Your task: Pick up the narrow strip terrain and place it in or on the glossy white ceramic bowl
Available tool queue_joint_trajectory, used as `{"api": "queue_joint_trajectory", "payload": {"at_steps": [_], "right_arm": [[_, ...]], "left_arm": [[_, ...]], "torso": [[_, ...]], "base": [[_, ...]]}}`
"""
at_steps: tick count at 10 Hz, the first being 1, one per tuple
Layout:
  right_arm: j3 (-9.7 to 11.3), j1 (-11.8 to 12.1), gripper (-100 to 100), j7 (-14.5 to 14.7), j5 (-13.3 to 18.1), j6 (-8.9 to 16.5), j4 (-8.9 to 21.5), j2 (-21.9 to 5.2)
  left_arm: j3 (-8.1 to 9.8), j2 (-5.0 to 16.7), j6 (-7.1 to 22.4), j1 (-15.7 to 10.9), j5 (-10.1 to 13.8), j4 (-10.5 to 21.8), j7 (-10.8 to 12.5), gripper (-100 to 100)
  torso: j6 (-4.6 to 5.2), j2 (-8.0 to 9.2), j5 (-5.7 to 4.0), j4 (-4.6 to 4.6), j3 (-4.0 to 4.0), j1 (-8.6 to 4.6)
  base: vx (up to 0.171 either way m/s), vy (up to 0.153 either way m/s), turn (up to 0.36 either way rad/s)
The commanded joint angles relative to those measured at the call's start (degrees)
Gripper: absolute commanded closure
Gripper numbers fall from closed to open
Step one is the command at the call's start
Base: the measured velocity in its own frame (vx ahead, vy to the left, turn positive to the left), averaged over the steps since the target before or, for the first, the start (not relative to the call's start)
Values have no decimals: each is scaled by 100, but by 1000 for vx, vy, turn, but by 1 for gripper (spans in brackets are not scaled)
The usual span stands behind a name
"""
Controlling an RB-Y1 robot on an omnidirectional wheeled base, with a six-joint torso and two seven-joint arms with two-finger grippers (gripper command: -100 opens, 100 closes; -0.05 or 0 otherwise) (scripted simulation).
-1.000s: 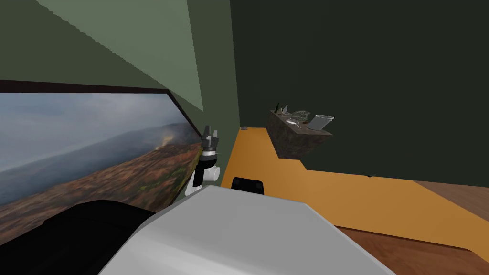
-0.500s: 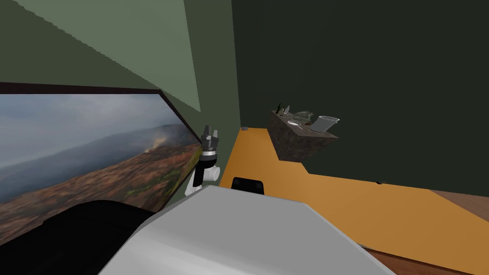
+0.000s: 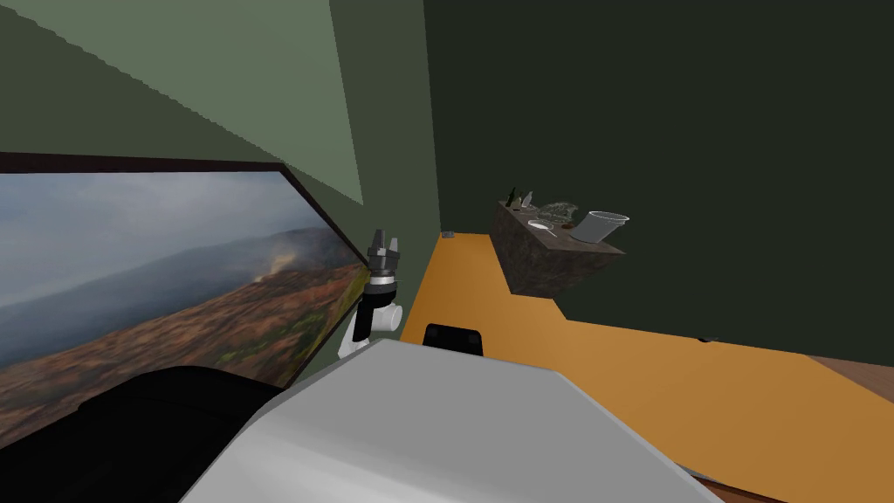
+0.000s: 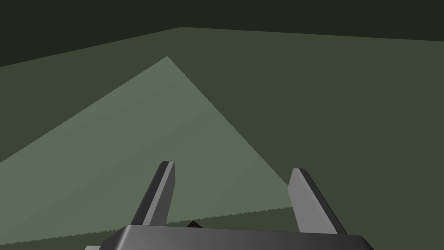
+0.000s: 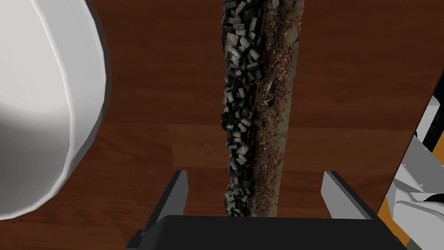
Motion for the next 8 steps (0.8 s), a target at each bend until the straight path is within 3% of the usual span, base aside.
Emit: {"api": "queue_joint_trajectory", "payload": {"at_steps": [1, 3, 4, 5, 8], "right_arm": [[67, -162, -100, 9, -15, 14, 167, 63], [186, -409, -100, 32, -33, 55, 412, 196], [145, -337, -100, 16, -29, 31, 340, 143], [151, -348, 100, 20, -30, 35, 353, 150], [153, -344, 100, 12, -34, 30, 350, 154]], "left_arm": [[0, 0, 0, 0, 0, 0, 0, 0], [0, 0, 0, 0, 0, 0, 0, 0], [0, 0, 0, 0, 0, 0, 0, 0], [0, 0, 0, 0, 0, 0, 0, 0], [0, 0, 0, 0, 0, 0, 0, 0]], "torso": [[0, 0, 0, 0, 0, 0], [0, 5, -1, 1, 3, -3], [1, 7, -1, 2, 4, -2], [2, 4, 1, 1, 3, 1], [-3, 1, 0, 1, 1, -1]], "base": [[-22, -17, 55], [-24, -17, 53], [-12, -8, 12], [0, 0, 0], [0, 0, 0]]}}
